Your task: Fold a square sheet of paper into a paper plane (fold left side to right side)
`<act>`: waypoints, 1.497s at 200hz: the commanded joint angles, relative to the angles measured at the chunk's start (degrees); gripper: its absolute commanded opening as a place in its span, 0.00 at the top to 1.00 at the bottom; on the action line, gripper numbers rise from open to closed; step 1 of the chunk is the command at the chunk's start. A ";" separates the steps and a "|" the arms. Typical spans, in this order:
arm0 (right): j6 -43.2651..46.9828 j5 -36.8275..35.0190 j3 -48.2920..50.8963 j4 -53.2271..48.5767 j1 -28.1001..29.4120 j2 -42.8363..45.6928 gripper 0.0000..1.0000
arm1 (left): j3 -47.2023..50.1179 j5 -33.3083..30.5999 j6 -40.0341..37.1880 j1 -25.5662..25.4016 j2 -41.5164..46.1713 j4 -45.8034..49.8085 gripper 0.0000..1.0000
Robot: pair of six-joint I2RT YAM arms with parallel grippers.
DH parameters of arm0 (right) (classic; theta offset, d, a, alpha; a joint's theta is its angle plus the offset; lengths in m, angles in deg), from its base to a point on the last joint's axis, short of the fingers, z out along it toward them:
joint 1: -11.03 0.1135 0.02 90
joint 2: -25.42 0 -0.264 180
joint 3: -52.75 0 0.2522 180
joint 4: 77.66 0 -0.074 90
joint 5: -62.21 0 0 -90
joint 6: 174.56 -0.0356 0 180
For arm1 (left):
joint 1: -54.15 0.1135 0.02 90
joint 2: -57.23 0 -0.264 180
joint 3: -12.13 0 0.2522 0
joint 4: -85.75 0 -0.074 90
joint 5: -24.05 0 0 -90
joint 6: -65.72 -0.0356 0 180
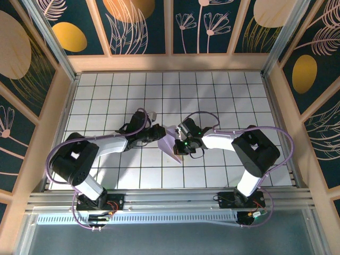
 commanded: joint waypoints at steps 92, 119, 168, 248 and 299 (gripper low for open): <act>1.70 -8.55 3.08 -8.38 -0.68 -4.62 1.00 | -5.02 -0.08 1.57 -0.66 -12.88 1.73 0.94; 1.79 -6.74 2.21 -7.45 -0.68 -4.09 1.00 | -5.43 -0.75 1.49 -0.61 -13.51 4.34 0.94; 1.62 -2.98 -1.52 -6.63 -1.11 0.52 1.00 | -5.30 -2.04 2.08 -0.61 -14.13 6.58 0.96; 0.48 7.94 -2.94 0.51 -2.44 5.30 1.00 | -5.11 -2.30 1.96 -0.67 -13.90 6.86 0.97; -2.46 8.44 -4.10 7.61 -2.41 0.08 1.00 | -4.98 -2.56 1.68 -0.63 -13.58 7.36 0.97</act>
